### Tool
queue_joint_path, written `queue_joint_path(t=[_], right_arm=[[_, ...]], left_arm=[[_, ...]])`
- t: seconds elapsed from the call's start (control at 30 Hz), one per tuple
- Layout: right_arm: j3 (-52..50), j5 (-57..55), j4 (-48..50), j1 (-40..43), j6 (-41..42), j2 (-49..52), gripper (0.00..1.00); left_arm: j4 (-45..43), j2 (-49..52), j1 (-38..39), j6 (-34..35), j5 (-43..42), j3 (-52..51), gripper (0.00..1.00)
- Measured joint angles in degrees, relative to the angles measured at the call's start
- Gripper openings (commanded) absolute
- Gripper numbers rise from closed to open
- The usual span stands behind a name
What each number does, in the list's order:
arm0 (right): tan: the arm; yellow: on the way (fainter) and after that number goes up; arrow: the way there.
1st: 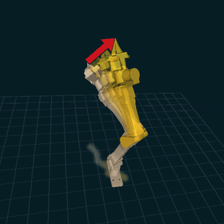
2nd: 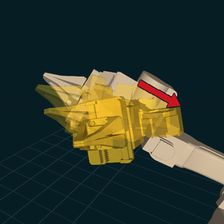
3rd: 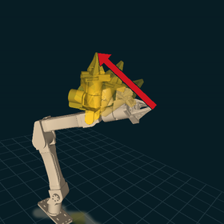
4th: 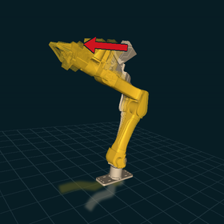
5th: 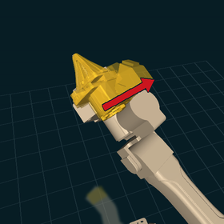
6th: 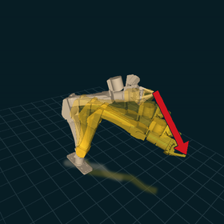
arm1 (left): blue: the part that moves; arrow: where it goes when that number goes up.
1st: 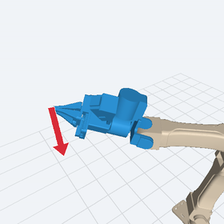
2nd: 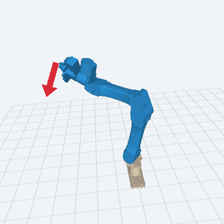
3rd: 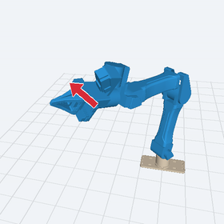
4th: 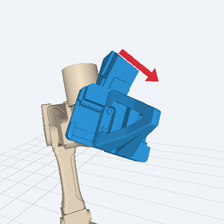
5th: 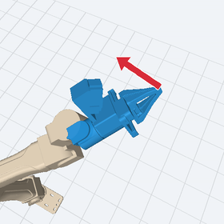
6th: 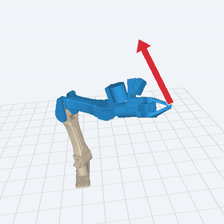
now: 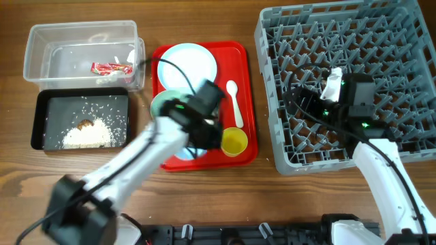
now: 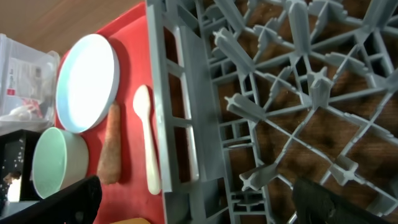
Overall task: Sort waste into correct bins and load items into the dishwasher rack
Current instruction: 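Place the emptied blue bowl back on the red tray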
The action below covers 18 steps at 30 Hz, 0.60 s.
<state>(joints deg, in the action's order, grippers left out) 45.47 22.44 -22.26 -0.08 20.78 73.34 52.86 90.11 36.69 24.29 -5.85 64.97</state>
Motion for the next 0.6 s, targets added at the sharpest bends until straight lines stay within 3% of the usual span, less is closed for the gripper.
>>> queue_joint_path(t=[0.07,0.23,0.4,0.6], right_arm=[[0.0,0.0,-0.04,0.0,0.0,1.07,1.0],[0.0,0.0,-0.81,0.0,0.0,3.04,1.0],[0.0,0.0,-0.85,0.0,0.02,3.43,1.0],[0.0,0.0,-0.87,0.0,0.02,3.48,1.0]], left_arm=[[-0.48,4.2,4.15,4.22,6.23,0.0,0.11],[-2.45,10.12,5.95,9.14,12.57,0.0,0.43],[-3.69,10.19,3.85,10.32,14.25,0.59,0.56],[-7.1,10.19,-0.15,7.87,15.02,10.38,0.61]])
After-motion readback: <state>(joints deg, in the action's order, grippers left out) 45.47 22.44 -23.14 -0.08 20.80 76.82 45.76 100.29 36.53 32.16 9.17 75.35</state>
